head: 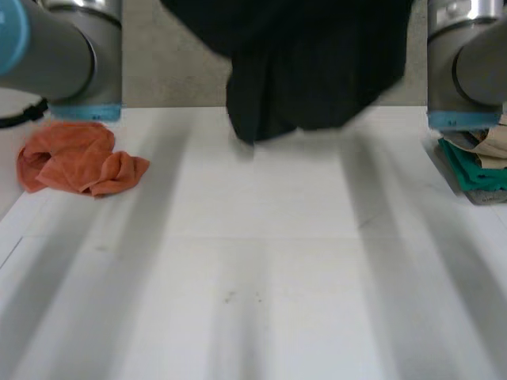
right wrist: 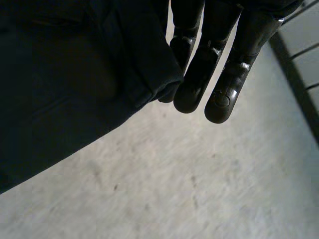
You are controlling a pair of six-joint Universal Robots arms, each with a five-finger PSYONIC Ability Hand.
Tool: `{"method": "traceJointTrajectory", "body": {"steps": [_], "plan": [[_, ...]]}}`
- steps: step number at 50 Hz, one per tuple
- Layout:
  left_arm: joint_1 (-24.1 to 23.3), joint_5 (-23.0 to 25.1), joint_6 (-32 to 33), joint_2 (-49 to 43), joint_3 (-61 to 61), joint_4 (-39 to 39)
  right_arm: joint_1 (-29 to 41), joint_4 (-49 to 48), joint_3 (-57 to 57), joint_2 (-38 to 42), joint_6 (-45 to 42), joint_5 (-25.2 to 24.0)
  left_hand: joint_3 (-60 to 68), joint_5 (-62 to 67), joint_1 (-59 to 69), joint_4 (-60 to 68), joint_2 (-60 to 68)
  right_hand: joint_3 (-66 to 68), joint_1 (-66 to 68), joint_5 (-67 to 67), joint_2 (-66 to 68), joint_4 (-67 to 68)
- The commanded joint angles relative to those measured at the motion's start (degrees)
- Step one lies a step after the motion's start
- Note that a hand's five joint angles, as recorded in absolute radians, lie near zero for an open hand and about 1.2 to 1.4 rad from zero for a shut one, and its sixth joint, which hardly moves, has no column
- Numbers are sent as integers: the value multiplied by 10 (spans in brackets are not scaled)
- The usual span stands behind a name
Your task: Fold the laundry.
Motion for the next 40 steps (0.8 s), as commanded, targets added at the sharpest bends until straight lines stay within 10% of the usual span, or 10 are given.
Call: {"method": "traceJointTrajectory", "body": {"steps": [1, 19, 40], "plan": [[1, -13, -6, 23, -60, -18, 14, 41, -18, 19, 6, -17, 117, 139, 146, 112, 114, 121, 239, 135, 127, 119], [-23, -11, -5, 16, -434, -71, 26, 93, 210, 131, 16, -52, 117, 139, 146, 112, 114, 121, 239, 135, 127, 119], [-66, -17, -9, 186, -587, -492, 19, 483, 459, -88, 9, -39, 117, 139, 146, 112, 114, 121, 239, 135, 127, 119]]}}
